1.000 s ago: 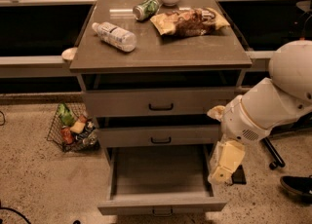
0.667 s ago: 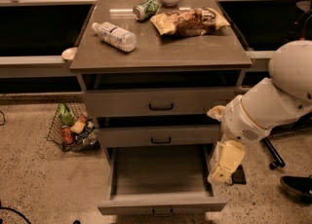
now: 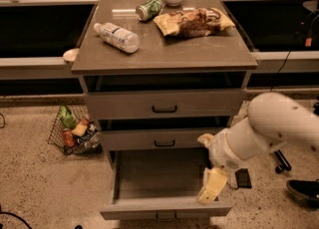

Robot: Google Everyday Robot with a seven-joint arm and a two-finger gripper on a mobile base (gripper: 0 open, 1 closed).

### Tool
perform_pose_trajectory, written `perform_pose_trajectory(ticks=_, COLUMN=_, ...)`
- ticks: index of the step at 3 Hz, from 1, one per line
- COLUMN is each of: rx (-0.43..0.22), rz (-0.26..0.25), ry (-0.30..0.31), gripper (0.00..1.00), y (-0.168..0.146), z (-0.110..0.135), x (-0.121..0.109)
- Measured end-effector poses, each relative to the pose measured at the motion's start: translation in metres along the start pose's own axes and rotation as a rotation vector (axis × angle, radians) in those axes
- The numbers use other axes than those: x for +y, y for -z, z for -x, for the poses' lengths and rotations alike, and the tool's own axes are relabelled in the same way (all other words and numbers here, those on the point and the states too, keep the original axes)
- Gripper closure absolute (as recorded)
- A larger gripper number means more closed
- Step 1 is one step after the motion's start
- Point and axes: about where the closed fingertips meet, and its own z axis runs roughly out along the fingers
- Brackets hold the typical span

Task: Close bottom drawer

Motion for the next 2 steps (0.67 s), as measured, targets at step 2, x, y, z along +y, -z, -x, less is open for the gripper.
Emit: perform_pose_trajectory(ticks=2, rx=-0.173, rz=0.135, ry=0.007, gripper=0.0, y=-0.158, z=-0.037, x=-0.01)
